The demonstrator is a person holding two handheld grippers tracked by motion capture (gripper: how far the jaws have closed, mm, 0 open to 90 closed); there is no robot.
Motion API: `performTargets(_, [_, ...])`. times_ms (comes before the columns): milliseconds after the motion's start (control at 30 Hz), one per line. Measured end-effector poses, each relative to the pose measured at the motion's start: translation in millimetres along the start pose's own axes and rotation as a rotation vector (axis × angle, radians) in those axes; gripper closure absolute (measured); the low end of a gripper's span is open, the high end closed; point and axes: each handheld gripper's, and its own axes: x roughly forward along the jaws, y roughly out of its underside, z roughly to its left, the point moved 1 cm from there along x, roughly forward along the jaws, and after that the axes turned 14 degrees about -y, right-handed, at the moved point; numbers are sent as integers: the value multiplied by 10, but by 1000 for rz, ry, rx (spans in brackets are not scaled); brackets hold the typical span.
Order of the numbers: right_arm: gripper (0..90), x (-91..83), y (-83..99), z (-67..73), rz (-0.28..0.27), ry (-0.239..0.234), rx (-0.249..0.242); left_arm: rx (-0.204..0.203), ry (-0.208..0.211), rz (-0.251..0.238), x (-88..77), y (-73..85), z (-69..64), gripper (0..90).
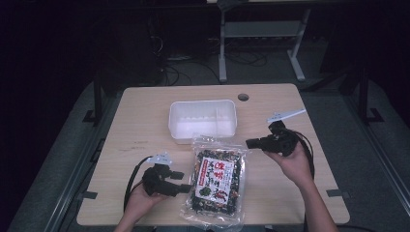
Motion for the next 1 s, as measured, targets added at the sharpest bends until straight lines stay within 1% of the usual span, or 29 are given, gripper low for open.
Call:
performTargets(67, [895, -21, -32, 31, -13, -6, -11, -8, 9, -2, 11, -6, -3, 304])
performTargets(133, [895, -39, -59, 58, -21, -19, -24, -10, 12, 12, 33, -4, 4, 286])
performTargets(200, [894, -52, -76, 78, -25, -22, -30, -14, 19, 17, 47, -3, 15, 277])
performTargets(233, [895, -81, -117, 127, -37, -33, -44, -34, 39, 16, 68, -13, 34, 269])
performTargets(300, [895, -105, -148, 163, -47, -41, -58, -50, 79, 3, 87, -41, 50, 263])
performTargets(333, [895, -105, -148, 163, -47, -41, -58, -50, 79, 3, 87, -41, 50, 265])
performTargets(367, [895, -126, -181, 202, -58, -53, -69, -49, 102, -16, 101, -76, 53, 270])
performTargets(433, [895, -137, -197, 227, -61, -56, -76, -47, 108, -23, 100, -91, 50, 305])
performTargets(500, [895, -142, -202, 236, -67, -60, -78, -47, 128, -20, 120, -116, 42, 313])
performTargets(533, [895, -148, -209, 243, -77, -72, -81, -46, 149, -21, 145, -129, 33, 348])
performTargets(567, [895, -148, -212, 247, -81, -78, -78, -45, 160, -21, 162, -137, 24, 363])
performTargets(600, [895, -148, -214, 248, -83, -81, -80, -45, 160, -21, 162, -137, 24, 374])
performTargets(667, [895, -149, -215, 249, -90, -88, -81, -31, 167, -21, 185, -165, -3, 400])
performTargets(700, [895, -151, -215, 249, -95, -90, -81, -27, 169, -28, 180, -168, -6, 427])
performTargets(733, [895, -157, -216, 252, -101, -95, -80, -19, 175, -35, 171, -167, -3, 471])
performTargets(767, [895, -165, -217, 252, -110, -101, -81, -22, 190, -44, 163, -167, -1, 500])
performTargets(833, [894, -181, -221, 251, -121, -109, -83, -16, 195, -53, 148, -169, -3, 554])
performTargets(900, [894, -182, -220, 244, -122, -107, -79, -5, 210, -65, 126, -172, -20, 599])
performTargets(967, [893, -183, -219, 238, -123, -110, -76, 2, 213, -68, 119, -172, -29, 653])
performTargets(1000, [893, -181, -216, 229, -124, -109, -77, 8, 213, -71, 112, -172, -38, 653])
